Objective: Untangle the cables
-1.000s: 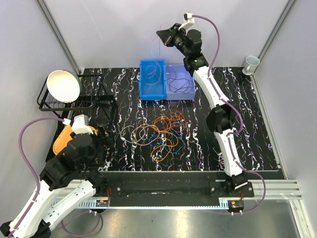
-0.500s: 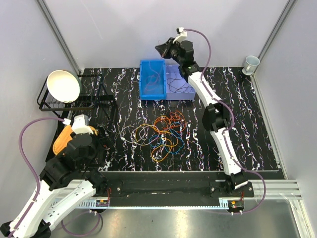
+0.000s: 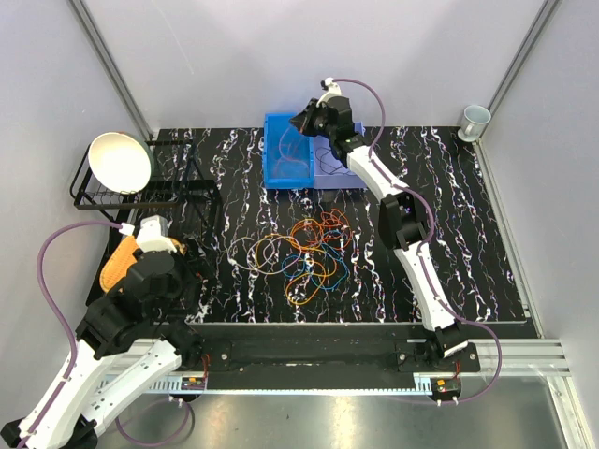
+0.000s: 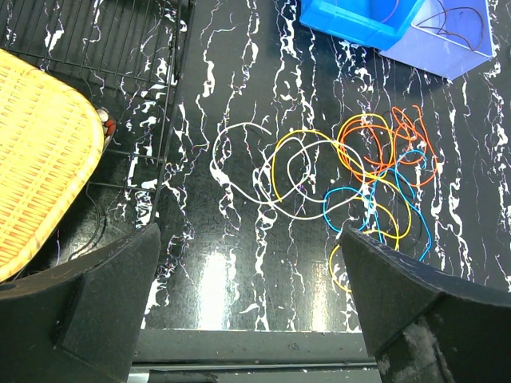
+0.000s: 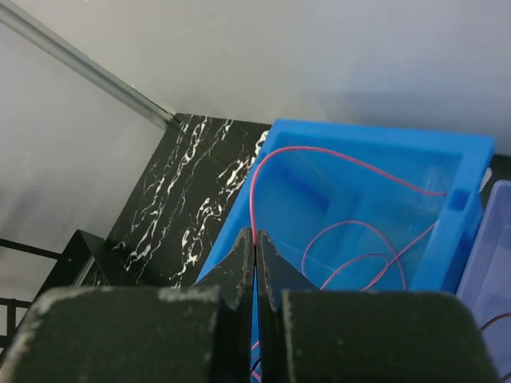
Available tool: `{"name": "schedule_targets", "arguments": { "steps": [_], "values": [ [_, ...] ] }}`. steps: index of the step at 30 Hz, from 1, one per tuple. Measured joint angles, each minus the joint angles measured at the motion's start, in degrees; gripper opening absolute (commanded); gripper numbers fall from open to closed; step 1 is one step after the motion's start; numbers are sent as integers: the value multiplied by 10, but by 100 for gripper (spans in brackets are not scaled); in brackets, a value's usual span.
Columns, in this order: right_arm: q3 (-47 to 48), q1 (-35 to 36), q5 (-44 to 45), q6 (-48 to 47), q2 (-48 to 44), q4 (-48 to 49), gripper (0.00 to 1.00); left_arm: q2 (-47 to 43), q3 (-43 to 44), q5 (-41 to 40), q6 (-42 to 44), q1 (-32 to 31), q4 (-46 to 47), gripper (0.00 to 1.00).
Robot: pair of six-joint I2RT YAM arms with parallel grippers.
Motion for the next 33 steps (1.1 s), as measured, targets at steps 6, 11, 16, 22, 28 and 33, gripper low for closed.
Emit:
{"name": "schedule_targets", "arguments": {
  "steps": [6,11,16,22,28,33],
  "values": [
    [-11,19,9,7,0,-35,35,0,-1,1,0,2,0,99],
    [-15,25,9,12,-2,-64,62,0,-3,2,1,2,1,98],
    [-27,25,25,5,-19,-107,75,0,-3,2,2,2,2,99],
    [-35,25,54,-2,-75,-167,76,0,-3,2,1,2,2,98],
    [-132,26,75,-5,-195,-182,76,0,-4,2,2,2,2,98],
    [-255,26,88,-5,-312,-173,78,8,-4,-1,10,2,9,98]
  ]
}}
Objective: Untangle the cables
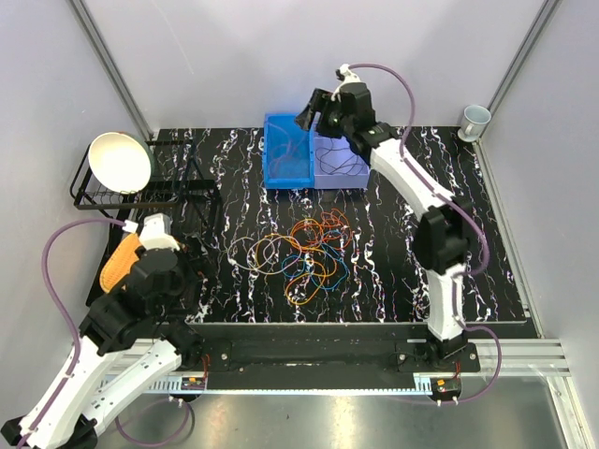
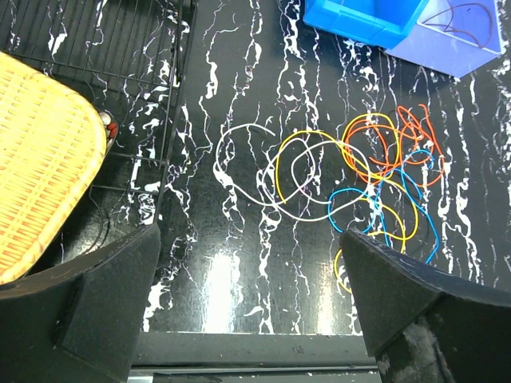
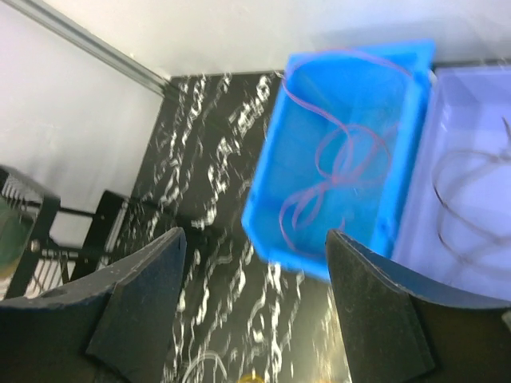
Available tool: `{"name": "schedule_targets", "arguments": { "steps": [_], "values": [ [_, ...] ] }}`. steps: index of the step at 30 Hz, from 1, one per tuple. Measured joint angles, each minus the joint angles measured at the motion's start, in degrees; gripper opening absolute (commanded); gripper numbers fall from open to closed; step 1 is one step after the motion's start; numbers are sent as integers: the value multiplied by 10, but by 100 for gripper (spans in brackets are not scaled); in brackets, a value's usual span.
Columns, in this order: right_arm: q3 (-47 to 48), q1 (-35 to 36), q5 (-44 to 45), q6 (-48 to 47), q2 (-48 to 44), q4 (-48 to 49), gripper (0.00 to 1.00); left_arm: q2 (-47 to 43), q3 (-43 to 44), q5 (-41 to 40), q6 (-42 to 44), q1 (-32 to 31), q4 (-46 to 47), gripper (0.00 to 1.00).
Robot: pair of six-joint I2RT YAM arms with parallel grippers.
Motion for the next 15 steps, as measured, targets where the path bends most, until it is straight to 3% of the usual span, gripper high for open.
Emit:
{"name": "schedule_targets", "arguments": {
  "steps": [9,15],
  "values": [
    [-255,1,25,0,-201,22,80,71,-22,28,-4,0,72,98],
    [-377,1,28,-1,-308,26,81,180,-30,36,-7,-18,126,99]
  ]
}}
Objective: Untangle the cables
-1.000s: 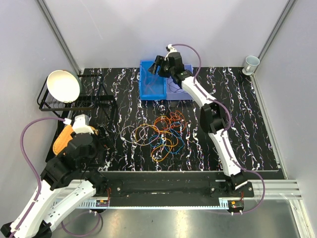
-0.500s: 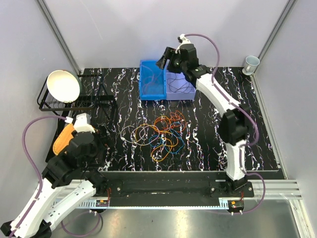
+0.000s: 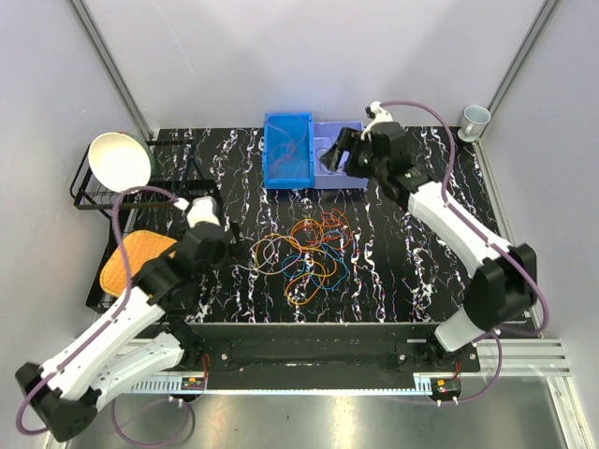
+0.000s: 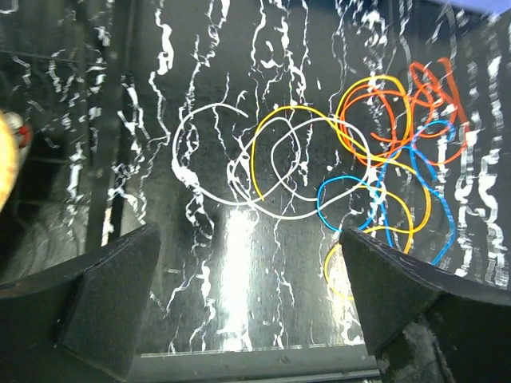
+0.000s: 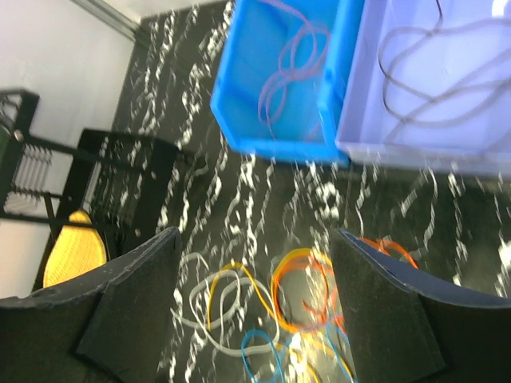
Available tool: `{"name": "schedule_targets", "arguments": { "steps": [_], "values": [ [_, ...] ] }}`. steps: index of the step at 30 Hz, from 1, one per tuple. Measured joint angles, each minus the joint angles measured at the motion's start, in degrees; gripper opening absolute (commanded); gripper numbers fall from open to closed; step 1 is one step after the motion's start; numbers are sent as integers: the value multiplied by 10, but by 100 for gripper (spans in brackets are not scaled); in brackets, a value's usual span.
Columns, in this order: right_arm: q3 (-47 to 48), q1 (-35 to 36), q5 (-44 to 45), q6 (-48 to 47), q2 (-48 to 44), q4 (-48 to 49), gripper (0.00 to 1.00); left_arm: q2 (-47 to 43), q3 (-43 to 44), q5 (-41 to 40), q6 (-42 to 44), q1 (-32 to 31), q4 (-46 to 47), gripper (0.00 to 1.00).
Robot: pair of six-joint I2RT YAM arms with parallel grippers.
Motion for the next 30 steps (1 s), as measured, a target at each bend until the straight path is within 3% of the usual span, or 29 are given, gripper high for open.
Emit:
{"name": "schedule_targets", "arguments": {
  "steps": [10,19,30],
  "values": [
    [-175,0,-2,1,-99,-8,81,119,-35,-39,8,-42,93,99],
    [-231,0,-19,5,-108,-18,81,247,-34,10,42,-42,171,98],
    [-284,0,-37,15,-160,-20,81,389,37,64,84,-54,247,83]
  ]
}}
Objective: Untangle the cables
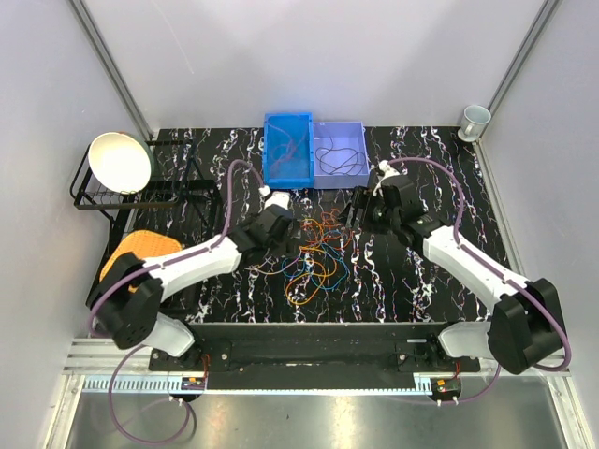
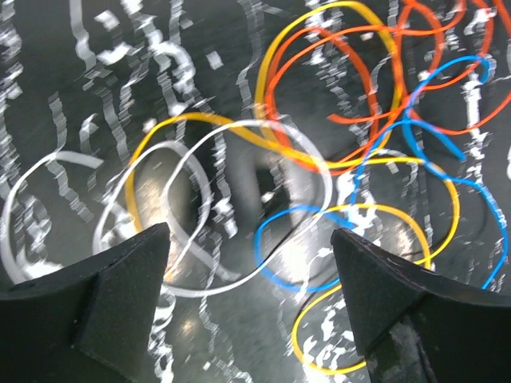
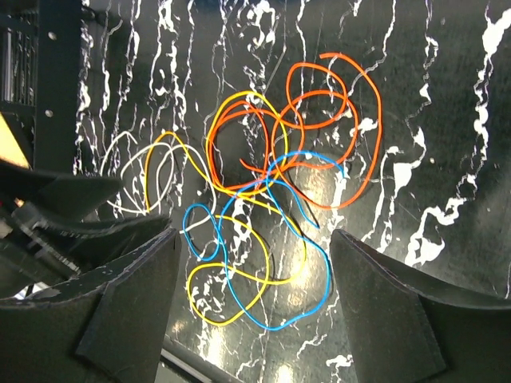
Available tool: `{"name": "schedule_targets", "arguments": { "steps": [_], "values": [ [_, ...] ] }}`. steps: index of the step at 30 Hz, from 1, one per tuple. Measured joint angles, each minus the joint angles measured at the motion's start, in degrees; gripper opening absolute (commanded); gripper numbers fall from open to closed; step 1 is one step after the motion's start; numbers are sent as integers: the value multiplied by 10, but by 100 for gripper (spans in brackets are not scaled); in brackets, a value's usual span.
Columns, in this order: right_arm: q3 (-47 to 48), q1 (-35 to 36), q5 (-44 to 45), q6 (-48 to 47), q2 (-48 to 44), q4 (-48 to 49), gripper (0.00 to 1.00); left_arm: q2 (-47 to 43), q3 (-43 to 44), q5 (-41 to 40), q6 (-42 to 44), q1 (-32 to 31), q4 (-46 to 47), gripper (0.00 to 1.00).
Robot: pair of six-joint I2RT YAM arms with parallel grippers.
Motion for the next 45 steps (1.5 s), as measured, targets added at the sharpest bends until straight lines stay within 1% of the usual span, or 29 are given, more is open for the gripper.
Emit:
{"name": "schedule_targets", "arguments": {
  "steps": [8,17,27,30,36,37,39,40,41,42,43,45],
  "values": [
    [-19,0,0,0,-19,-14,81,93,58,15,5,-12,31,69],
    [-28,0,0,-1,-31,-24,82,154,75,25,7,-23,54,49],
    [-35,0,0,-5,-31,-28,82,176,81,25,7,-25,57,47],
    [-35,0,0,-5,-31,-28,82,177,81,25,7,-26,60,45],
    [-35,0,0,-6,-27,-28,82,183,81,25,7,-29,69,35],
    [-35,0,0,-7,-26,-28,81,185,81,25,7,-30,70,29],
    [-35,0,0,-7,-26,-28,81,186,81,24,7,-31,70,23],
    [-35,0,0,-7,-26,-28,81,187,81,24,6,-31,70,17],
    [-35,0,0,-7,-26,-28,82,187,81,23,7,-31,70,7],
    [-35,0,0,-7,-26,-28,82,187,81,23,5,-31,70,3],
    [-35,0,0,-7,-26,-28,82,187,81,22,5,-31,71,0],
    [-35,0,-1,-7,-26,-28,82,187,81,20,7,-31,71,0]
  ]
}}
